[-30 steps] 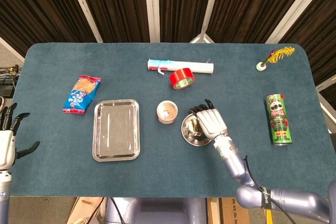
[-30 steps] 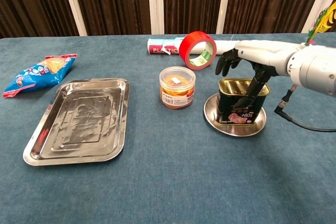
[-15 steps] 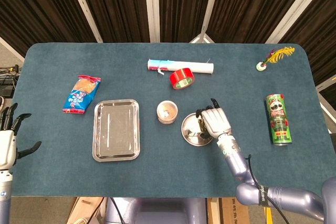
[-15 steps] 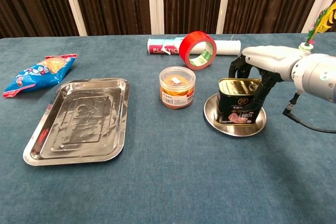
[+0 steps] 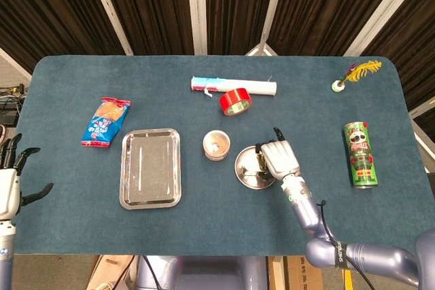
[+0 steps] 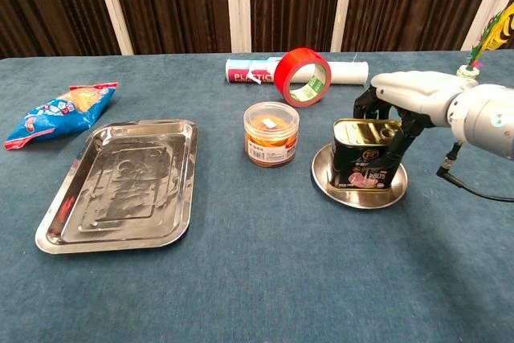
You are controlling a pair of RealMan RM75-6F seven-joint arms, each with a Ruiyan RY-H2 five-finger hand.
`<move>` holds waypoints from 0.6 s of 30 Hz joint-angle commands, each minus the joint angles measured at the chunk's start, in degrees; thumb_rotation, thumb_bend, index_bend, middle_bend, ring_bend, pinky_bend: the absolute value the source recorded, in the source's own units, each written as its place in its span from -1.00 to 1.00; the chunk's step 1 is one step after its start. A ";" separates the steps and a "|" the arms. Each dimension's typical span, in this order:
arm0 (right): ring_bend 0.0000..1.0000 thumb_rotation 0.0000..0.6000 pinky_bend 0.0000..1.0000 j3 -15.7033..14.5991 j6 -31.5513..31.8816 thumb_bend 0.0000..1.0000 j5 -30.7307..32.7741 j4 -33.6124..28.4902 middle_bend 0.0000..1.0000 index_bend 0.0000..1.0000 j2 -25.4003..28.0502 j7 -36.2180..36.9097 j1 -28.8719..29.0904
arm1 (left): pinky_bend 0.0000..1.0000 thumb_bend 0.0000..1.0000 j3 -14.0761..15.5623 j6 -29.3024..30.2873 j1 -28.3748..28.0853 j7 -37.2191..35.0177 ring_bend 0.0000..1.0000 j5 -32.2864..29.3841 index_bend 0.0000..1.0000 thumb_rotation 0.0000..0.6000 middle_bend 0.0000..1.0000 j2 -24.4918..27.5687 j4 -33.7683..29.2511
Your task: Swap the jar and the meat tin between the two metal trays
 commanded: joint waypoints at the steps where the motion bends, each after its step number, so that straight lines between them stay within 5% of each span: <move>1: -0.17 1.00 -1.00 0.29 0.56 -0.21 -0.70 -1.83 0.15 0.22 1.10 -0.24 0.10 | -0.74 -0.73 -0.16 -0.09 0.08 -0.06 -1.00 0.04 -0.45 1.00 -0.98 -0.01 0.03; 11: -0.17 1.00 -1.00 2.89 1.49 -0.20 -0.36 -10.96 0.15 0.23 4.05 -1.77 1.89 | -0.74 -0.73 -0.96 -0.34 0.57 -0.57 -1.00 -0.18 -0.45 1.00 -0.98 0.25 -0.01; 18: -0.17 1.00 -1.00 3.94 3.06 -0.18 0.96 -14.79 0.15 0.23 -0.12 -5.77 5.32 | -0.74 -0.73 -1.48 -0.59 0.90 -1.34 -1.00 -0.47 -0.45 1.00 -0.98 0.66 -0.04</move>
